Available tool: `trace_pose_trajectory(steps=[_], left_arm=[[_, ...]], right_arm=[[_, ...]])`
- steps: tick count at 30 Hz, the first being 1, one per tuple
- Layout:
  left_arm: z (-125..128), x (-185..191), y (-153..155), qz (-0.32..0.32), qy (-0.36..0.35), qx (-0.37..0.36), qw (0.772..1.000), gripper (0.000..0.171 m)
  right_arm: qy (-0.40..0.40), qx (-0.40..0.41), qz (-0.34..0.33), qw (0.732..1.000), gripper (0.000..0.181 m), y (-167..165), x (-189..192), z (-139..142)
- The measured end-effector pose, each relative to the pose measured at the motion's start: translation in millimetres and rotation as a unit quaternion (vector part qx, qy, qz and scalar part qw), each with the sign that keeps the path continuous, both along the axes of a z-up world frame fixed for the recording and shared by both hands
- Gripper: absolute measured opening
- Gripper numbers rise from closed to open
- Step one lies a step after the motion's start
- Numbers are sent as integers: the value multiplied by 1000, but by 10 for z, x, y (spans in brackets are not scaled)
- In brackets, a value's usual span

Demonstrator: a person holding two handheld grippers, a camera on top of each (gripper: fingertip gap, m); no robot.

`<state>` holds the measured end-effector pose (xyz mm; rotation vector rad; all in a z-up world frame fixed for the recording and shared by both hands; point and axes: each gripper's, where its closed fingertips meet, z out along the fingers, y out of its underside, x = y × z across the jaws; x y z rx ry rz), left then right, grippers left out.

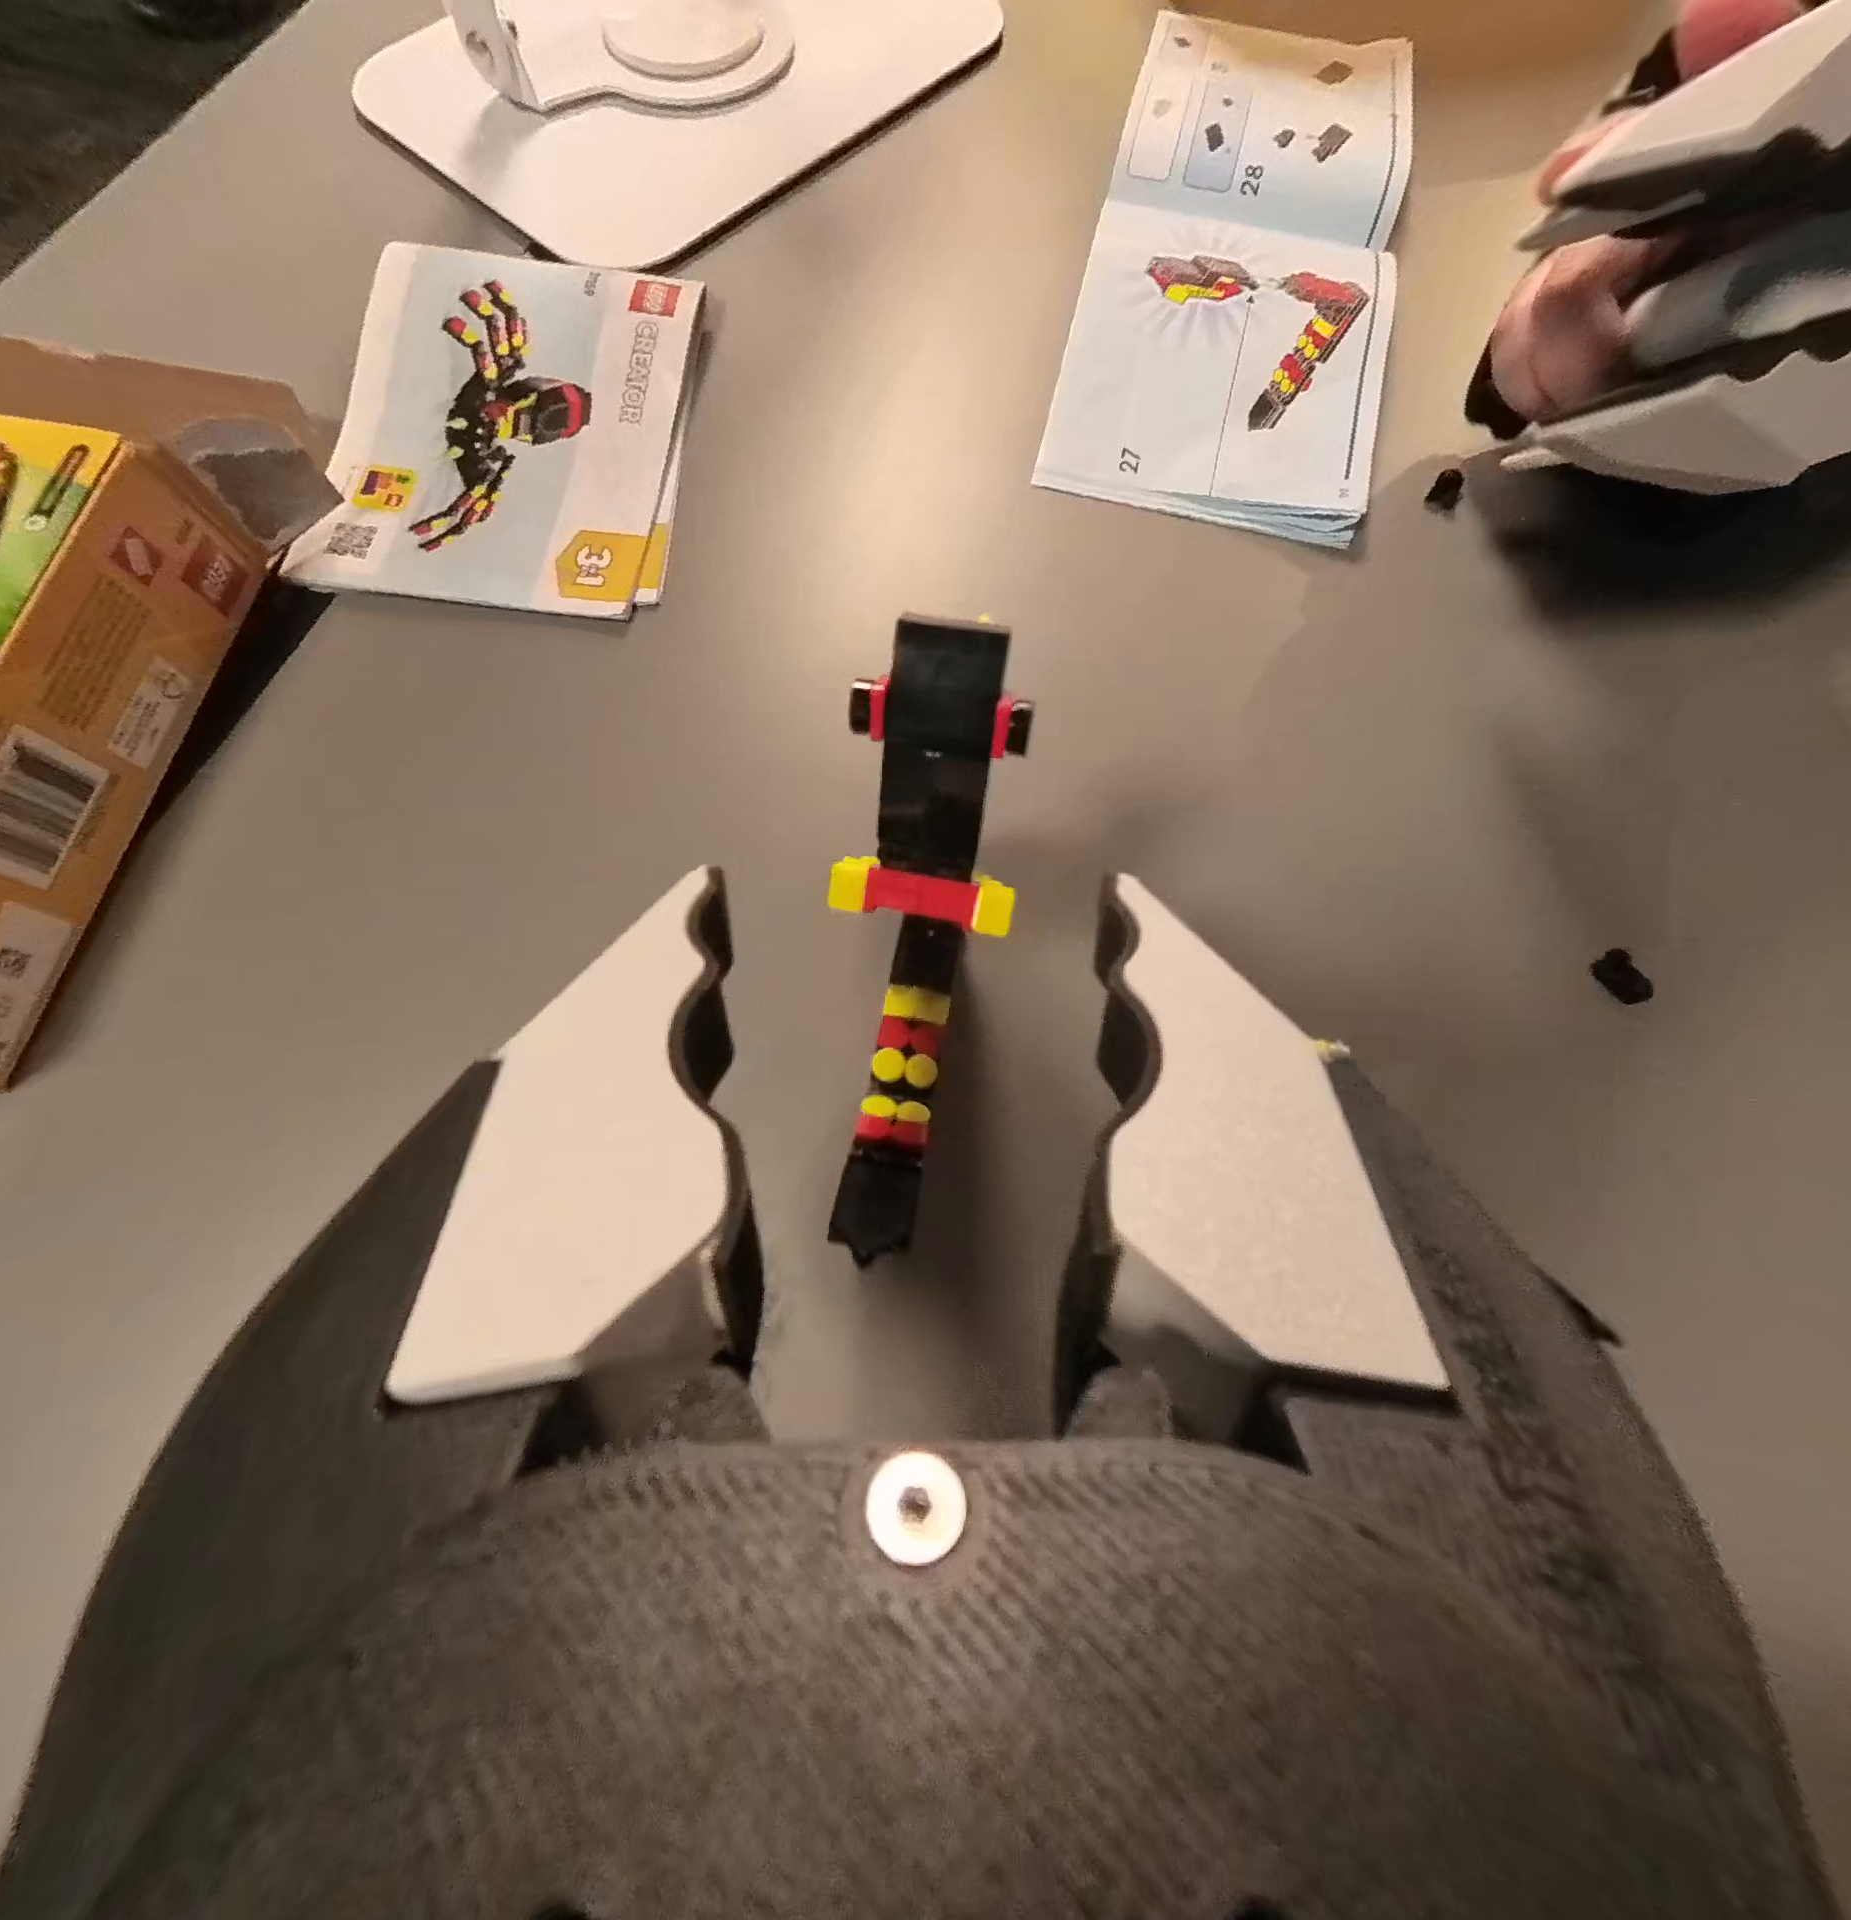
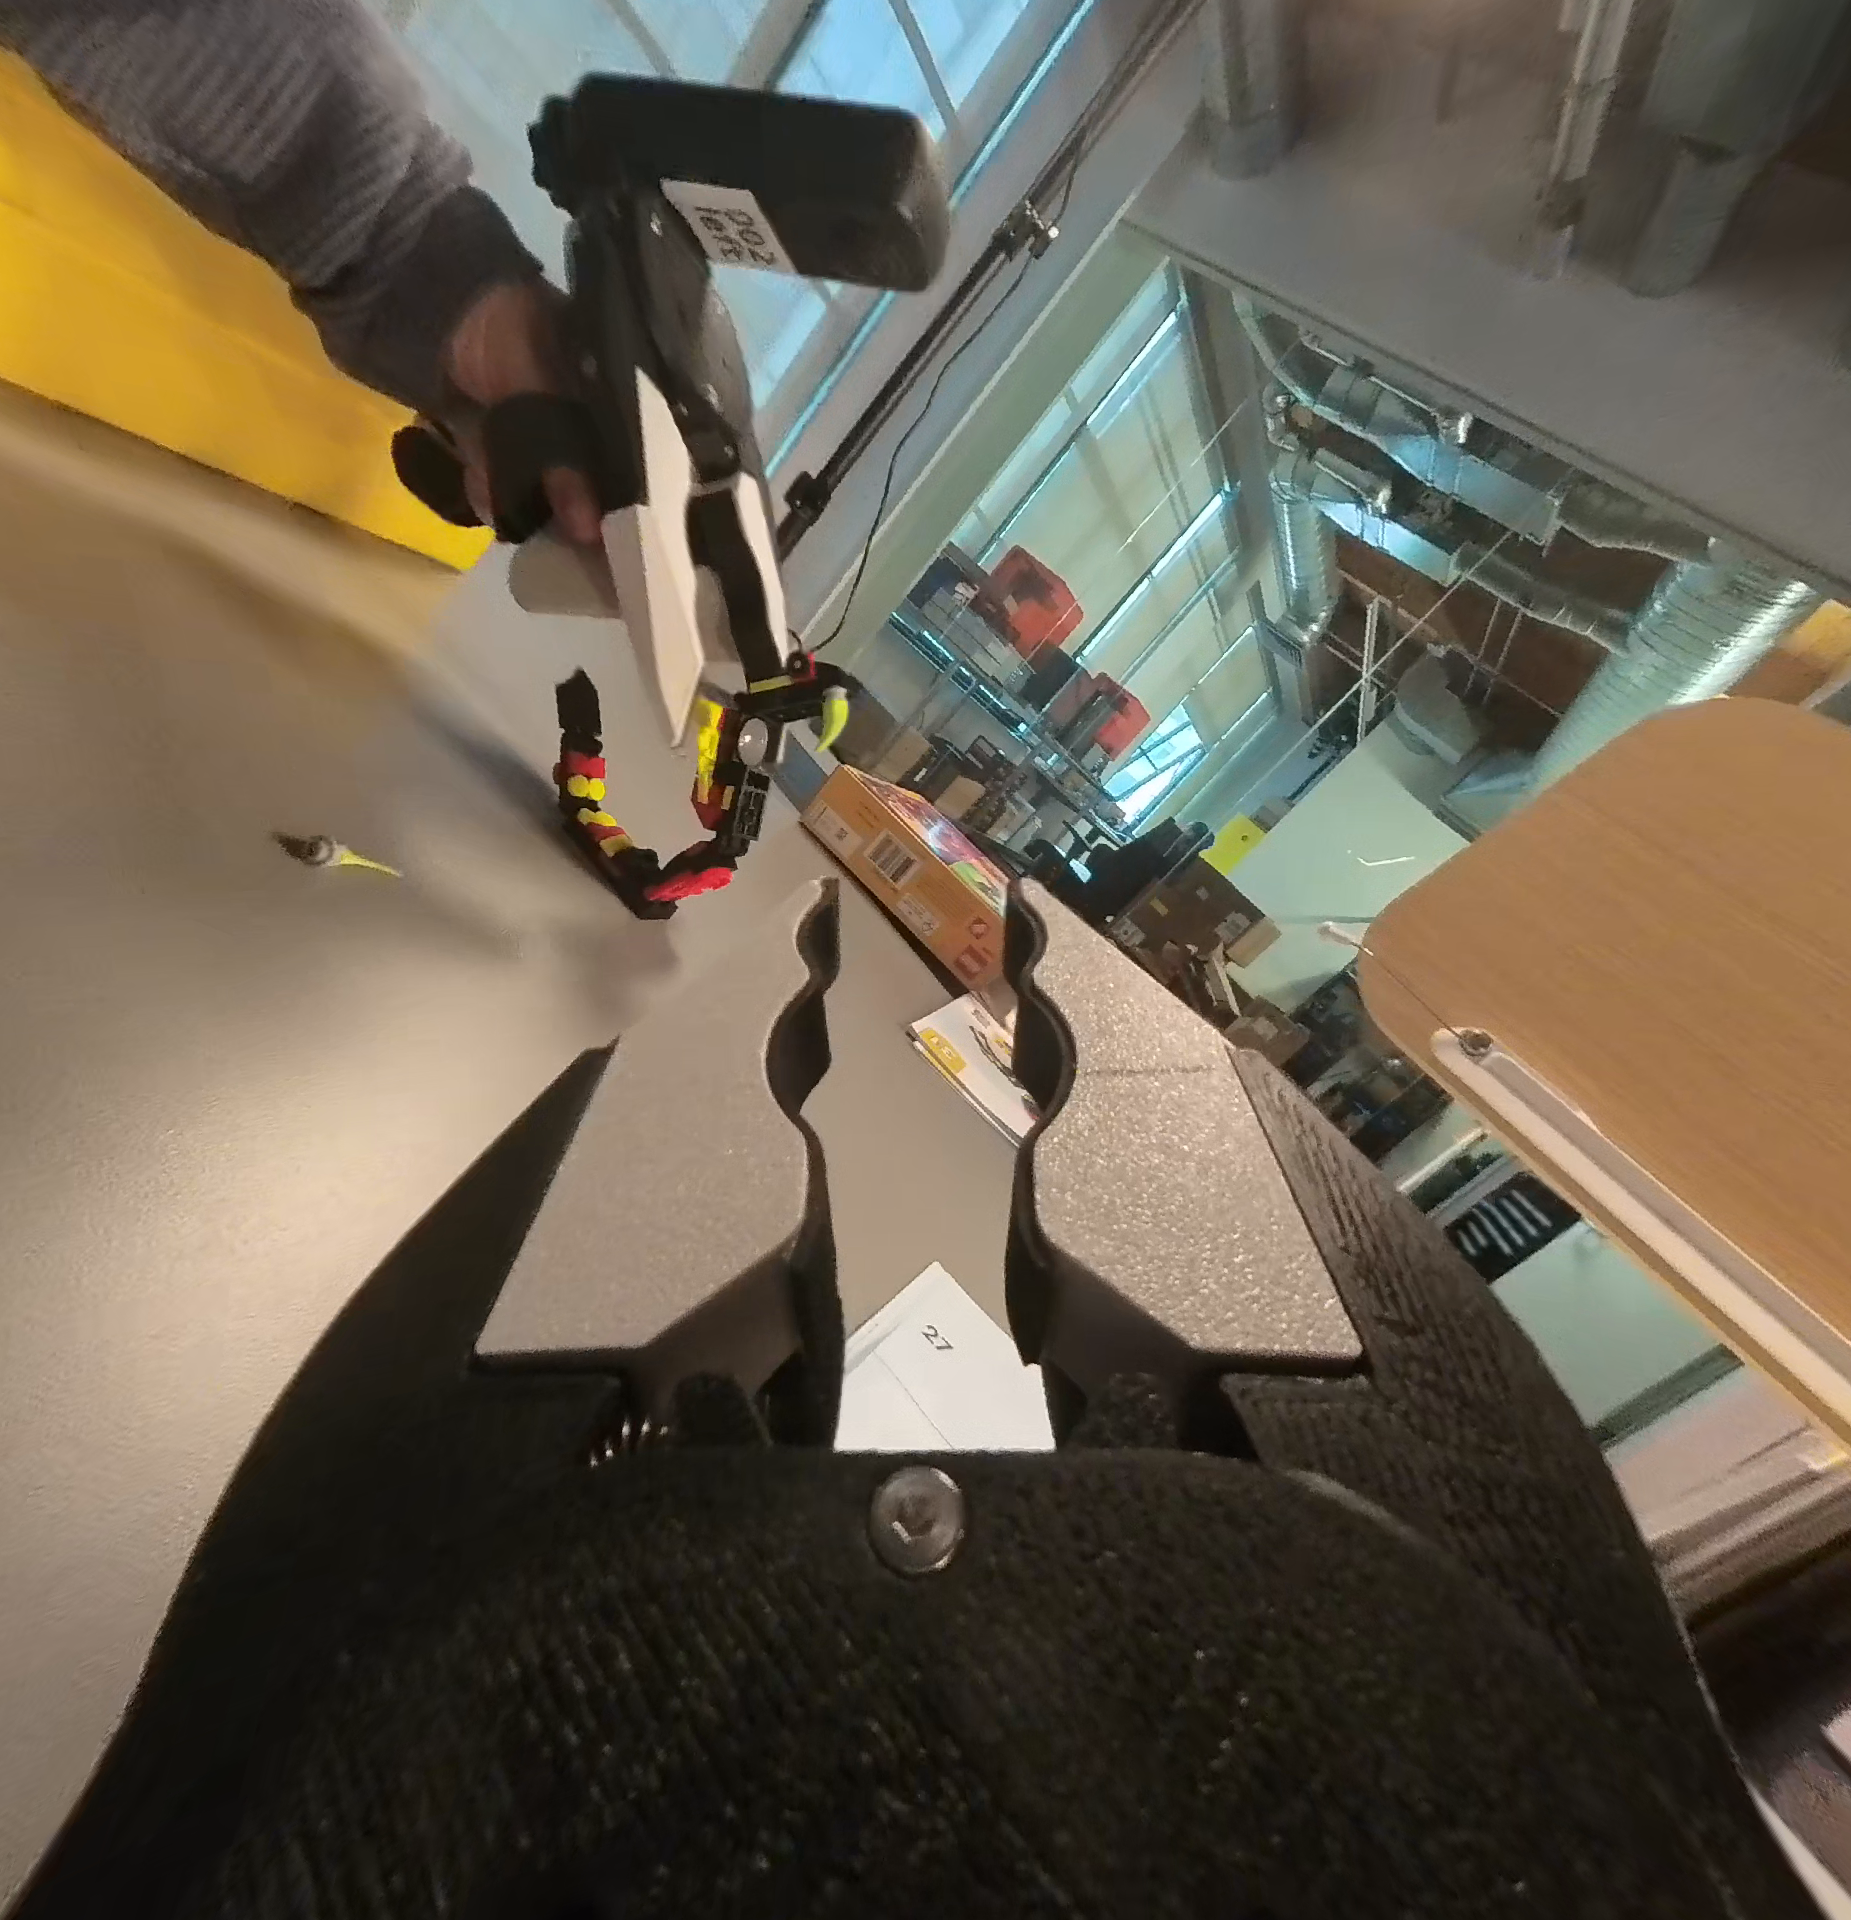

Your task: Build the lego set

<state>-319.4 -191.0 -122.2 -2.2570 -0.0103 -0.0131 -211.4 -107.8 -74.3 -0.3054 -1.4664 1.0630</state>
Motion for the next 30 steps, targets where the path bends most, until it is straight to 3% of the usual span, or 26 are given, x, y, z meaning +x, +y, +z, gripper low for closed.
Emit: trace_pose_trajectory(steps=[3, 5, 7, 9, 11, 16, 20, 24, 26, 30], left_arm=[[175, -37, -97, 58, 21, 13, 998, 72], [567, -38, -141, 129, 62, 75, 987, 62], [1029, -17, -303, 239, 124, 146, 952, 53], [1241, 174, -506, 327, 159, 174, 915, 43], [1145, 440, -609, 378, 177, 160, 895, 29], [441, 768, -679, 462, 237, 63, 852, 0], [132, 782, -656, 506, 218, 60, 833, 0], [-38, 778, -663, 526, 217, 73, 819, 0], [115, 783, -668, 522, 263, 100, 805, 0], [104, 773, -662, 515, 267, 100, 808, 0]], right_arm=[[-9, -36, 5, 999, 40, 48, -11, 35], [-21, -66, 8, 998, 48, 83, -23, 58], [-26, -82, 7, 996, 47, 98, -25, 68], [-32, -99, -2, 995, 32, 73, -23, 88], [-61, -120, -17, 991, 17, -20, -49, 67], [-142, -133, -37, 980, 0, -479, -95, -40], [-188, -109, -75, 973, 0, -652, -260, -178], [-234, -132, -95, 959, 0, -683, -343, -317], [-246, -122, -122, 954, 0, -614, -383, -396], [-261, -150, -126, 945, 0, -551, -407, -408]])
